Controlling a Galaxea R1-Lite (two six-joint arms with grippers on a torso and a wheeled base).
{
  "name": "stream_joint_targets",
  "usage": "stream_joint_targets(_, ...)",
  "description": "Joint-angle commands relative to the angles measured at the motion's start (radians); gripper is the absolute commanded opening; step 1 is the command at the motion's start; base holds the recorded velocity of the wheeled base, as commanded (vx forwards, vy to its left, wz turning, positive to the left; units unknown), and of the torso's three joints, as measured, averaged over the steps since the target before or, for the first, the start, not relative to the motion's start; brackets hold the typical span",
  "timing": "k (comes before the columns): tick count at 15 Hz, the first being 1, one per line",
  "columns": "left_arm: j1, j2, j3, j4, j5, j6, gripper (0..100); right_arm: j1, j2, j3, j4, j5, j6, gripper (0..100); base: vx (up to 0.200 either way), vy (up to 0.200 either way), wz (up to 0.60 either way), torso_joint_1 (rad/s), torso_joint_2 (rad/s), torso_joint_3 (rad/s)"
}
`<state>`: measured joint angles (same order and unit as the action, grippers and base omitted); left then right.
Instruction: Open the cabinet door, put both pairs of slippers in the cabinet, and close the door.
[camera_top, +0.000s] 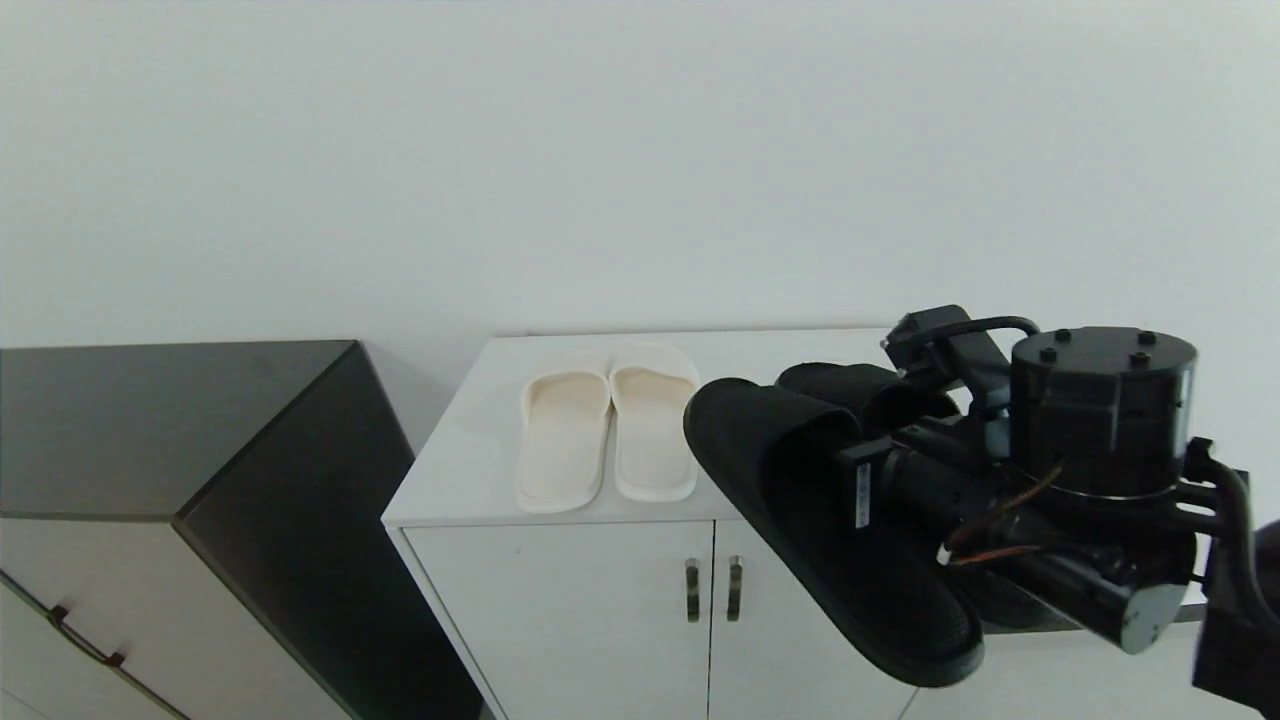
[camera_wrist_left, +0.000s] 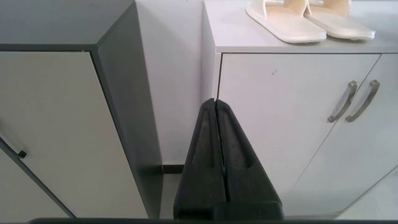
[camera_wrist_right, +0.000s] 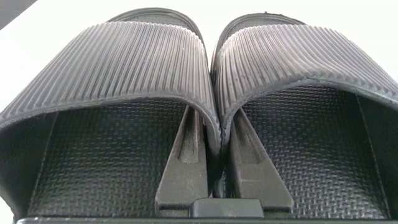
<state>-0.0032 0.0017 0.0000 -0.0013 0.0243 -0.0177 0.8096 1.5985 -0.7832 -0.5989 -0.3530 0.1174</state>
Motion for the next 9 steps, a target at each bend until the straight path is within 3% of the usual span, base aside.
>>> stream_joint_targets(1,0.0,0.0,0.0,0.0,0.0,0.001,0,0.02,-0.083,0.055,0.001,0.017,-0.001,0,0.0,0.0,0.0,0.0,0.0,0.0)
stream_joint_targets(9,0.0,0.0,0.0,0.0,0.0,-0.001,0,0.03,-0.101,0.121,0.005,0.091,-0.007,0,-0.2,0.0,0.0,0.0,0.0,0.001)
